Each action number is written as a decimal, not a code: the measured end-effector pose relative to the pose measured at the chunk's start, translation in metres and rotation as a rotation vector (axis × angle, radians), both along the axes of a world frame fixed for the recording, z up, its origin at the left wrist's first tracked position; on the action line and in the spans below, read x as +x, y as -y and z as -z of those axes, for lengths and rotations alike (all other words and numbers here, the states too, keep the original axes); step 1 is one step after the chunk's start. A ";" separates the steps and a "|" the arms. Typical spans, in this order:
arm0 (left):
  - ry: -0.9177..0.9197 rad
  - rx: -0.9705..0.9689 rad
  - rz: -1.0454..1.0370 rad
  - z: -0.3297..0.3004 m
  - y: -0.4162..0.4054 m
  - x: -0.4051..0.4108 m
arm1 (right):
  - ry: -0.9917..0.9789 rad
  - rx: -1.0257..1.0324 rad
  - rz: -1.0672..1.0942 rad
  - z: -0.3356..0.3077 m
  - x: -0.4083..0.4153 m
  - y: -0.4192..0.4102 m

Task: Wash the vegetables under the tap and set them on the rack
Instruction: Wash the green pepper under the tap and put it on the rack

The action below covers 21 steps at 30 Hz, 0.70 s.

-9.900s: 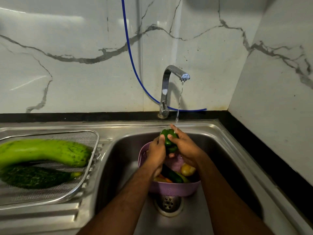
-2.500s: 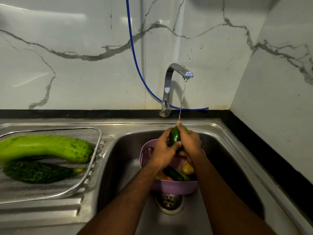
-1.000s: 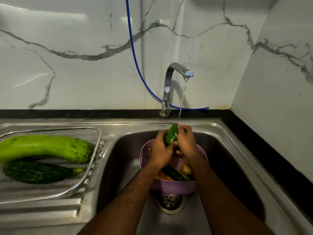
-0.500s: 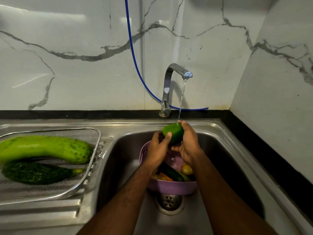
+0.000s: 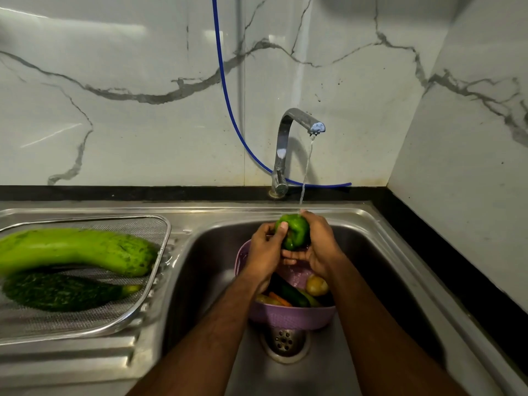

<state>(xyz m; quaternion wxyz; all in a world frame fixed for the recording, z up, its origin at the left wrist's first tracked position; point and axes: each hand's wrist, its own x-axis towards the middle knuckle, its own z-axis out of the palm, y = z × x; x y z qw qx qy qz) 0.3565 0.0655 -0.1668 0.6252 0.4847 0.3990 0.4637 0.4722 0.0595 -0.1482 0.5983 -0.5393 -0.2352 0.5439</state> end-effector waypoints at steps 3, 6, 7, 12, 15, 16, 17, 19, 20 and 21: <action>-0.034 -0.002 -0.087 -0.001 -0.003 -0.003 | -0.034 0.022 -0.111 0.000 -0.001 0.003; -0.168 0.047 -0.202 0.004 -0.008 -0.003 | 0.060 0.063 -0.157 -0.001 -0.005 0.005; -0.203 0.063 -0.216 0.005 -0.007 -0.003 | 0.113 0.069 -0.140 0.000 -0.007 0.005; -0.196 0.087 -0.162 0.004 -0.004 0.001 | 0.290 0.041 0.019 0.004 -0.010 0.001; -0.164 0.145 -0.064 0.002 -0.003 0.000 | 0.372 -0.031 0.069 0.011 -0.004 -0.005; -0.162 0.165 -0.015 0.002 -0.002 -0.001 | 0.416 -0.050 0.089 0.015 -0.002 -0.009; -0.159 0.173 0.041 0.002 0.000 -0.003 | 0.444 -0.061 0.105 0.017 0.001 -0.011; -0.143 0.147 0.136 0.004 0.001 -0.005 | 0.408 -0.053 0.122 0.020 0.005 -0.013; -0.144 0.140 0.152 0.003 0.001 -0.006 | 0.372 -0.037 0.119 0.020 0.006 -0.014; -0.163 0.150 0.146 0.004 0.000 -0.008 | 0.345 -0.021 0.111 0.020 0.006 -0.015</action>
